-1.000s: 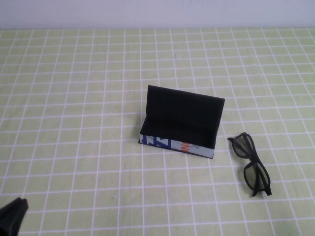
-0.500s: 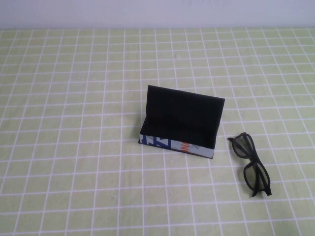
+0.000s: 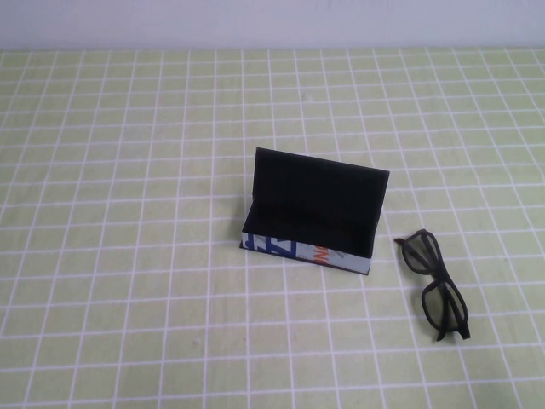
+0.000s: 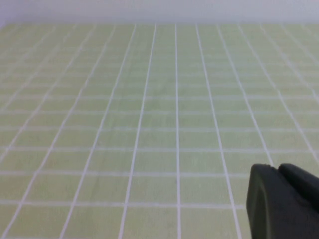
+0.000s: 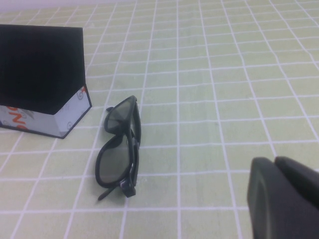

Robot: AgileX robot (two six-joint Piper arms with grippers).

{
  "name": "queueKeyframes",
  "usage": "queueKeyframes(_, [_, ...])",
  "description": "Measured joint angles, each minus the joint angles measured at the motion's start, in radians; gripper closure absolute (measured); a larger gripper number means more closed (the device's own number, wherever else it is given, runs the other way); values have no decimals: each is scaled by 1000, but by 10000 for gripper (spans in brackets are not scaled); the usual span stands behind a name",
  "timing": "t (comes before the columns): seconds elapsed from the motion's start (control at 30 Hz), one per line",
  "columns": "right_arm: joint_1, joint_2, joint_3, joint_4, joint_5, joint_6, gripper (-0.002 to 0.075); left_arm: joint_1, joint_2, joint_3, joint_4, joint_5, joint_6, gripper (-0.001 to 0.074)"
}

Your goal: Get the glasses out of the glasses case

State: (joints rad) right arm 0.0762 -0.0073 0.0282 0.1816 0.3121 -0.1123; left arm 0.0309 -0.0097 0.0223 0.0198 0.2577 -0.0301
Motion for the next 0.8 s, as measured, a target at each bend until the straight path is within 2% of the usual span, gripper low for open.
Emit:
queueKeyframes(0.13, [0, 0, 0, 0, 0, 0, 743, 0, -2, 1, 2, 90, -3, 739])
queueKeyframes(0.8, [0, 0, 0, 4, 0, 0, 743, 0, -2, 1, 5, 97, -9, 739])
